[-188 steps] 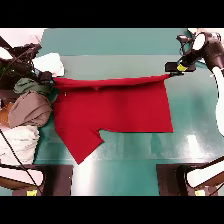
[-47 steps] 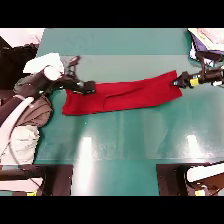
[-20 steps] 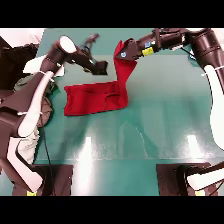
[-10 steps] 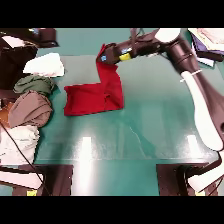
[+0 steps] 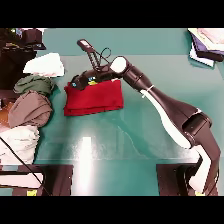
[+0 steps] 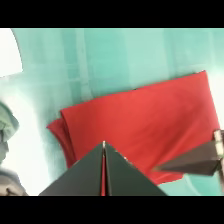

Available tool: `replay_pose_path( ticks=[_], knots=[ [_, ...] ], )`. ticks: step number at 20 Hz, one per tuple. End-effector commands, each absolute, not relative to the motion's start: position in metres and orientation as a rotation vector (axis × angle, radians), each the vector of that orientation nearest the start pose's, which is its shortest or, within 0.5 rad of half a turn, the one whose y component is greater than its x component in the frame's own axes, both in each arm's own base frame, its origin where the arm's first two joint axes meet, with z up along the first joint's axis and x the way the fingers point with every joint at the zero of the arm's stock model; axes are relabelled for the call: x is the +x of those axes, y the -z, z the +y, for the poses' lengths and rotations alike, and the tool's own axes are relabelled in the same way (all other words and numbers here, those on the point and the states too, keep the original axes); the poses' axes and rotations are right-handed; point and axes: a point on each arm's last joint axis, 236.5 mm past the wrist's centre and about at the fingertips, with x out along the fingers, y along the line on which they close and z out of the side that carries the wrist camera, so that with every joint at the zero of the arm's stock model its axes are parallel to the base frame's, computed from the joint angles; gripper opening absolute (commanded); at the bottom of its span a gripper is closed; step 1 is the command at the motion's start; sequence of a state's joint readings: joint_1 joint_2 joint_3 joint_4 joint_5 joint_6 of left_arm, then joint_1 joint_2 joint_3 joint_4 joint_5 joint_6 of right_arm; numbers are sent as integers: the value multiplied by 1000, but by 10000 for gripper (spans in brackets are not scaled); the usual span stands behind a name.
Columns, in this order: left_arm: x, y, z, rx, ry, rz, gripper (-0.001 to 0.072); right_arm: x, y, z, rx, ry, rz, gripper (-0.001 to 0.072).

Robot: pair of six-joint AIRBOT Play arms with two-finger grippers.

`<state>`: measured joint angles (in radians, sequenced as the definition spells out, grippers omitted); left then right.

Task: Fold the shirts.

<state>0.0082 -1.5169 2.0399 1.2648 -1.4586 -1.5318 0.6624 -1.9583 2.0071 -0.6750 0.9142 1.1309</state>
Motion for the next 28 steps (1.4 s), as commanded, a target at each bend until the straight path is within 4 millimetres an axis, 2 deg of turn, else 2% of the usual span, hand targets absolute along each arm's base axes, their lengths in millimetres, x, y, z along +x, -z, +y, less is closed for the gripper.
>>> replay_pose_path(
  ticks=[1, 3, 6, 7, 8, 9, 11, 13, 16, 19, 20, 21, 22, 23, 24, 25, 26, 28],
  knots=[
    [473, -217, -67, -130, 283, 932, 24, 414, -66, 450, 79, -1121, 925, 449],
    [473, -217, -67, -128, 284, 931, 24, 432, -41, 387, 63, -989, 1031, 449],
    [473, -217, -68, -125, 290, 930, 24, 452, -11, 302, 196, -804, 1158, 460],
    [473, -217, -69, -128, 294, 930, 24, 453, 2, 275, 249, -745, 1210, 629],
    [473, -218, -71, -133, 301, 927, 24, 453, 15, 257, 301, -699, 1255, 707],
    [474, -218, -72, -134, 304, 922, 24, 451, 26, 247, 381, -674, 1288, 698],
    [475, -213, -75, -146, 313, 931, 24, 449, 40, 247, 552, -670, 1338, 693],
    [473, -206, -77, -152, 318, 953, 25, 444, 53, 259, 647, -690, 1386, 692],
    [473, -203, -77, -153, 320, 960, 24, 444, 58, 294, 723, -747, 1390, 692],
    [472, -203, -77, -133, 332, 957, 24, 444, 53, 337, 689, -835, 1381, 681],
    [472, -202, -77, -131, 333, 961, 25, 443, 52, 351, 669, -861, 1377, 644],
    [471, -202, -77, -131, 334, 963, 24, 442, 51, 363, 657, -879, 1375, 577],
    [471, -202, -77, -131, 334, 964, 24, 441, 50, 374, 639, -894, 1364, 457],
    [471, -202, -77, -131, 334, 964, 24, 441, 50, 382, 626, -904, 1350, 297],
    [471, -202, -77, -131, 334, 965, 25, 443, 49, 386, 602, -915, 1324, 55],
    [470, -201, -77, -130, 335, 969, 25, 446, 45, 387, 584, -928, 1301, 15],
    [468, -200, -77, -129, 337, 977, 25, 450, 39, 385, 581, -934, 1289, 12],
    [464, -197, -78, -126, 340, 998, 25, 463, 27, 361, 571, -896, 1256, 10]
  ],
)
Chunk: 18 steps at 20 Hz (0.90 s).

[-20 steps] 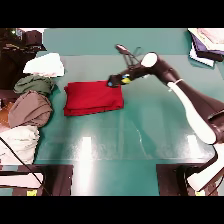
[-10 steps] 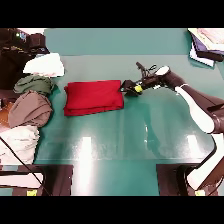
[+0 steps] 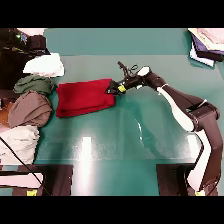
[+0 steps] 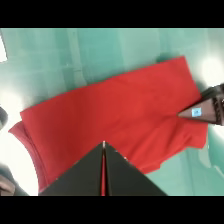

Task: Fold the shirts.

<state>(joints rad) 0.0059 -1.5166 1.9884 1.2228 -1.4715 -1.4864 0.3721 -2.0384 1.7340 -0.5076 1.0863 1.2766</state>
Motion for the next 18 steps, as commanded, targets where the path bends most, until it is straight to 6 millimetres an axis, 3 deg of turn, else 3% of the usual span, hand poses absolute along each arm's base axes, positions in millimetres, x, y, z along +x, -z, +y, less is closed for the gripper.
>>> replay_pose_path(
  ticks=[1, 3, 5, 9, 12, 14, 16, 18],
  knots=[
    [461, -196, -78, -124, 343, 1012, 24, 470, 22, 339, 546, -856, 1237, 11],
    [459, -195, -78, -120, 346, 1020, 24, 484, 12, 275, 506, -741, 1202, 10],
    [459, -195, -78, -121, 346, 1019, 25, 491, -1, 195, 523, -590, 1161, 10],
    [459, -196, -79, -125, 348, 1017, 25, 473, -24, 25, 677, -259, 1028, 10],
    [461, -198, -82, -136, 357, 1006, 25, 428, -34, -98, 748, 20, 914, 10],
    [461, -200, -86, -149, 373, 998, 25, 388, -39, -163, 811, 193, 832, 10],
    [461, -202, -90, -160, 390, 996, 24, 344, -43, -217, 887, 374, 729, 10],
    [460, -202, -92, -163, 395, 995, 25, 298, -47, -256, 932, 538, 626, 10]
  ],
)
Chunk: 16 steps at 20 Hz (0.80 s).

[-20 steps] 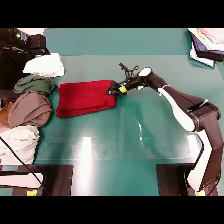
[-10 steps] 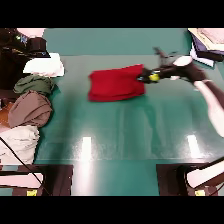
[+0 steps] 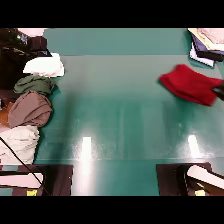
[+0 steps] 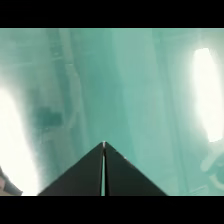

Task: Fold the shirts.

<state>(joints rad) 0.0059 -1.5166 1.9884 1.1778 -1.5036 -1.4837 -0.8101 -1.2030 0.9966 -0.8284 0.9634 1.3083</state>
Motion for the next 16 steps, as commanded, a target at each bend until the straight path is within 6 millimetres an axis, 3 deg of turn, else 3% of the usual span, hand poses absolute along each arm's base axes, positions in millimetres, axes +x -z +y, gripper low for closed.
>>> replay_pose_path(
  ticks=[1, 3, 5, 9, 10, 11, 12, 14, 16],
  knots=[
    [460, -202, -92, -164, 396, 995, 24, 275, -48, -270, 948, 609, 581, 10],
    [460, -202, -92, -163, 397, 995, 25, 237, -41, -283, 965, 729, 550, 10],
    [460, -202, -92, -163, 397, 996, 25, 208, -26, -282, 938, 813, 613, 10],
    [459, -202, -92, -162, 398, 999, 25, 184, -18, -276, 858, 843, 751, 24],
    [460, -202, -92, -162, 398, 998, 25, 176, -22, -281, 804, 862, 787, 161],
    [460, -202, -92, -162, 398, 998, 25, 163, -29, -290, 729, 896, 832, 416],
    [460, -202, -92, -160, 399, 998, 25, 150, -39, -299, 656, 932, 877, 530],
    [460, -202, -92, -150, 404, 994, 25, 144, -64, -310, 606, 968, 876, 528],
    [460, -202, -93, -149, 410, 992, 25, 165, -92, -313, 610, 936, 787, 528]
  ],
)
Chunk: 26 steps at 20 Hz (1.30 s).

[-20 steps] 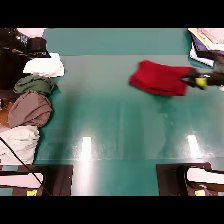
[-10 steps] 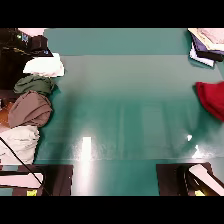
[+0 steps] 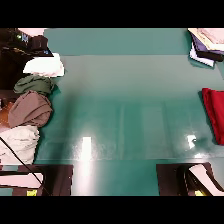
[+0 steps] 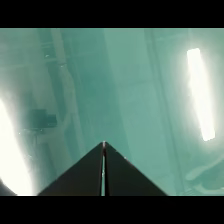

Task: Fold the shirts.

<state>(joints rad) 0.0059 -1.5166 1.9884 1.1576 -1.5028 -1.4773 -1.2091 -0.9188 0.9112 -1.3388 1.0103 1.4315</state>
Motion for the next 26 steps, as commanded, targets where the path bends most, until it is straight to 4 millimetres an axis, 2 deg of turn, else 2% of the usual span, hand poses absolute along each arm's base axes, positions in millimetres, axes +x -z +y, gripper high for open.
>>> replay_pose_path(
  ticks=[1, 3, 5, 7, 10, 13, 14, 15, 16, 20, 26],
  knots=[
    [460, -203, -93, -149, 411, 991, 25, 187, -105, -308, 610, 884, 739, 528],
    [460, -203, -95, -155, 419, 989, 25, 233, -125, -285, 599, 754, 683, 528],
    [459, -203, -95, -155, 419, 990, 25, 281, -137, -243, 554, 591, 687, 528],
    [460, -203, -95, -155, 418, 989, 25, 323, -144, -188, 492, 414, 709, 528],
    [459, -203, -95, -155, 419, 991, 25, 363, -148, -98, 386, 167, 747, 527],
    [460, -203, -95, -155, 418, 990, 25, 377, -148, -19, 302, -33, 778, 524],
    [460, -203, -95, -155, 418, 990, 25, 377, -148, 2, 280, -85, 787, 472],
    [460, -203, -95, -155, 418, 990, 25, 376, -148, 19, 263, -128, 795, 293],
    [460, -203, -95, -156, 418, 989, 25, 375, -148, 35, 245, -167, 800, 28],
    [460, -203, -95, -155, 418, 990, 25, 367, -146, 69, 222, -251, 831, 15],
    [460, -203, -95, -155, 418, 990, 25, 363, -145, 81, 210, -282, 844, 15]
  ],
)
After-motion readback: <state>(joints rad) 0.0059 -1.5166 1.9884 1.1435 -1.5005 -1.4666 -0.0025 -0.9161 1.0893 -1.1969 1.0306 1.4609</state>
